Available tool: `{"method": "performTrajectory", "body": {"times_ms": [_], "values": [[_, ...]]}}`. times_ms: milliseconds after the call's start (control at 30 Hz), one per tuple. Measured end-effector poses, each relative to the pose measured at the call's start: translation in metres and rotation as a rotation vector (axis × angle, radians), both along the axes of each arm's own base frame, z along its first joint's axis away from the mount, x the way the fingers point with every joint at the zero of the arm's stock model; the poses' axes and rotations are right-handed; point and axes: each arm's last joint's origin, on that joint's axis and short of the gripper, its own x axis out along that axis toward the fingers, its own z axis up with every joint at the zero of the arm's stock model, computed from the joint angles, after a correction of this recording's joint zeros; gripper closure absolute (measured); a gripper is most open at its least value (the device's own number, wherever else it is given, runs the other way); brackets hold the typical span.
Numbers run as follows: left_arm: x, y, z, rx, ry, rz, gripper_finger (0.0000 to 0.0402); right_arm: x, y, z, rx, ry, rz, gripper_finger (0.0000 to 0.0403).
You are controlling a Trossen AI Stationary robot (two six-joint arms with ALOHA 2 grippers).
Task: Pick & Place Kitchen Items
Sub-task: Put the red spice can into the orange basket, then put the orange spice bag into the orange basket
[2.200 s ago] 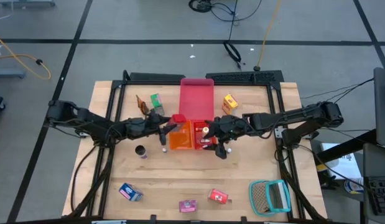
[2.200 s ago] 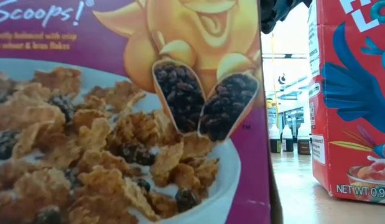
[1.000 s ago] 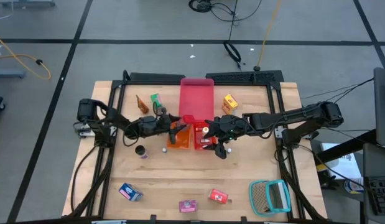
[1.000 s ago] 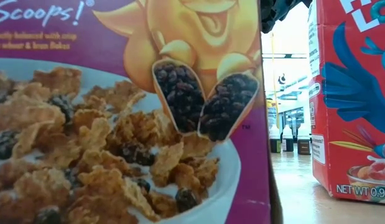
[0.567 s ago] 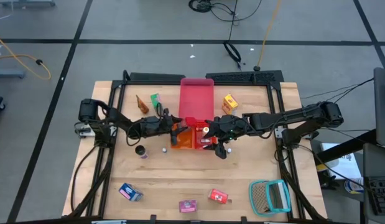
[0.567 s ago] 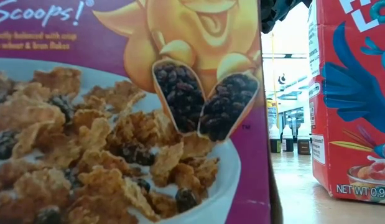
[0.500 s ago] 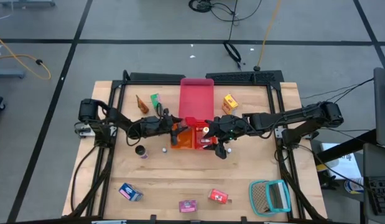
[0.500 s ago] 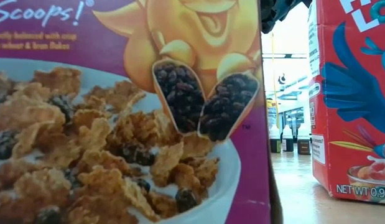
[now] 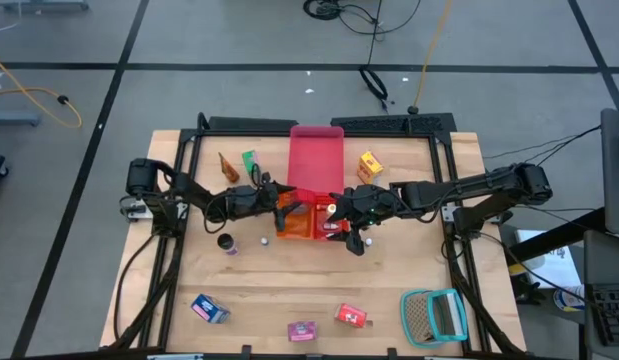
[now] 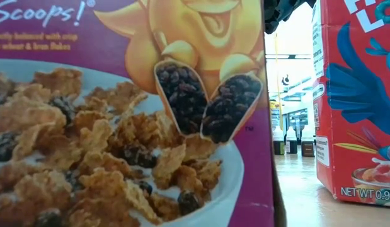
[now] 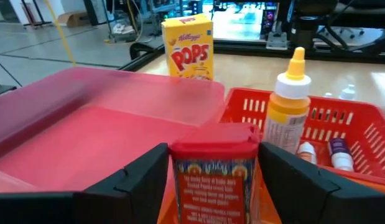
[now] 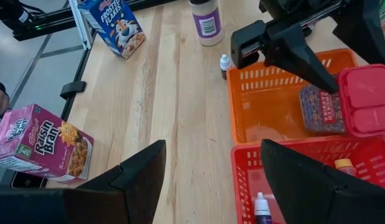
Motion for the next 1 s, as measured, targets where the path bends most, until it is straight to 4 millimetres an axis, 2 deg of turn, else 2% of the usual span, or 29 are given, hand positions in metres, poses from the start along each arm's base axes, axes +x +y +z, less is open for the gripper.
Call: {"method": "performTrajectory", "body": {"times_ms": [333,567,733,867,1000], "values": [[0.000,-0.002,0.002,0.008,-0.007,-0.008,0.0147,0.000,0.000,0.000,-0.006,0.002,0.004,0.0149],[-0.004,-0.009,0.024,0.079,-0.061,-0.018,0.0147,0.000,0.000,-0.001,-0.006,0.005,0.004,0.0149],[-0.011,-0.011,0.034,0.096,0.003,0.079,0.0147,0.000,0.000,-0.001,-0.006,0.006,0.004,0.0149],[-0.021,-0.016,0.049,0.080,0.016,0.173,0.0147,0.000,0.000,-0.001,-0.006,0.006,0.004,0.0149],[-0.032,-0.026,0.069,0.068,-0.027,0.183,0.0147,0.000,0.000,-0.001,-0.009,0.006,0.006,0.0149]]}}
